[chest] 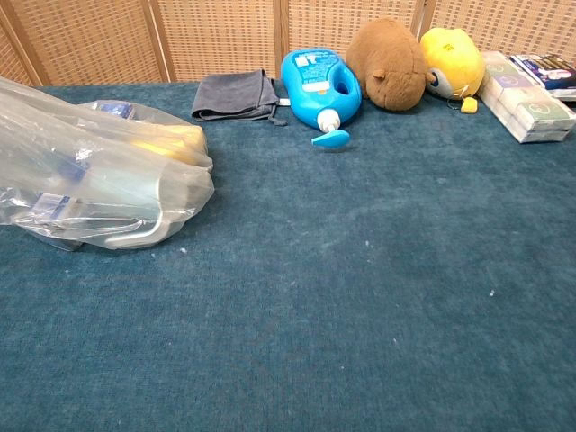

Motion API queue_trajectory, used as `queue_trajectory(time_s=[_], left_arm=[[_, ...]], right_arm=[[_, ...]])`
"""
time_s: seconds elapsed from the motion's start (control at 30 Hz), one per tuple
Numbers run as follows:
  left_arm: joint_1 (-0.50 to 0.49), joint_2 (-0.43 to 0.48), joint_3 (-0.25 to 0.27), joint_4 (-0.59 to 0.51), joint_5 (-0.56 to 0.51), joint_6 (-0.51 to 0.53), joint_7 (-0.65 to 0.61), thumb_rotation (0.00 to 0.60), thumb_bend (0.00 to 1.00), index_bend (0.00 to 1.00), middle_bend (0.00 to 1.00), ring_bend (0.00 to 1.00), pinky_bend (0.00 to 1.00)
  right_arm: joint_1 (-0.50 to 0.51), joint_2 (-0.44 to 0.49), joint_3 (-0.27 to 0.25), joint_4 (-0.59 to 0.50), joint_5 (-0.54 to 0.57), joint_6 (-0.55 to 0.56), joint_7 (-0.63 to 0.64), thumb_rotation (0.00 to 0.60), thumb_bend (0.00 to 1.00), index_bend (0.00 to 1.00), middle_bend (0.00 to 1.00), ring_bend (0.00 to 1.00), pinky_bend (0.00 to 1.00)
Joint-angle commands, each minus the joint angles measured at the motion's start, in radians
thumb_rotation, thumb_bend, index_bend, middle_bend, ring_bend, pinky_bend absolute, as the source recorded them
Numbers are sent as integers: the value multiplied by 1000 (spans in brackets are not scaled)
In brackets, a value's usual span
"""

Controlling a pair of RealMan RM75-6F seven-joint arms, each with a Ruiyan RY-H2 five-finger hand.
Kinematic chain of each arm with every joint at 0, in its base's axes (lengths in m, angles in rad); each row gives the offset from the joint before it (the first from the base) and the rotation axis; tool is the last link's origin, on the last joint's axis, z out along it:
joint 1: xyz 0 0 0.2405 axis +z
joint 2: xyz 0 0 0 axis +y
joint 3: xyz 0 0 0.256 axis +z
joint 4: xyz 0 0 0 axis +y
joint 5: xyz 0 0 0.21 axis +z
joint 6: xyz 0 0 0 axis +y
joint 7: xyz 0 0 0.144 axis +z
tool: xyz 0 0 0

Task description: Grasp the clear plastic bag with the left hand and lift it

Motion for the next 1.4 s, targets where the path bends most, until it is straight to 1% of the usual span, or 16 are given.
queue_trajectory(time_s=[0.03,0.13,0.27,0.47,0.6,0.67,0.73,0.87,0.93,1.1,1.23,1.4], left_arm=[[-10,17,-20,-57,-42,-55,56,267,287,125,200,112,214],[-11,23,-39,-112,-95,-108,114,264,288,125,200,112,214],[3,29,-85,-160,-162,-132,212,268,288,124,200,113,214],[16,43,-129,-197,-148,-127,266,276,286,125,200,112,214],[15,54,-153,-225,-151,-143,305,270,287,122,190,110,206],[15,54,-170,-242,-154,-142,363,269,287,120,183,107,197],[24,47,-193,-267,-184,-135,438,272,288,120,184,107,193],[39,39,-236,-310,-218,-112,540,271,291,120,184,107,192],[40,38,-255,-330,-212,-109,564,272,292,121,184,107,191],[36,42,-287,-348,-170,-105,572,276,292,121,184,107,190],[28,37,-302,-339,-147,-113,601,271,292,120,184,107,188],[36,17,-313,-341,-116,-75,624,267,293,121,184,107,171]], right_arm=[[-2,1,0,3,1,2,4,109,323,448,419,318,230],[-5,3,0,8,3,6,12,110,323,448,419,318,230],[-5,7,1,12,0,7,20,108,323,448,418,318,230],[-8,3,0,19,0,7,25,112,324,448,419,318,230],[-9,4,1,22,0,10,28,114,324,448,419,318,230],[-11,6,1,23,1,12,32,106,324,448,419,318,230],[-12,7,0,26,2,11,36,106,323,448,419,318,230],[-14,8,1,29,3,13,41,108,323,448,418,318,230],[-13,8,1,31,2,12,43,109,323,449,419,318,230],[-15,7,1,36,1,14,47,112,323,448,419,318,230],[-19,10,2,36,4,18,50,111,323,448,419,318,230],[-20,10,3,36,6,18,50,109,324,448,418,318,230]])
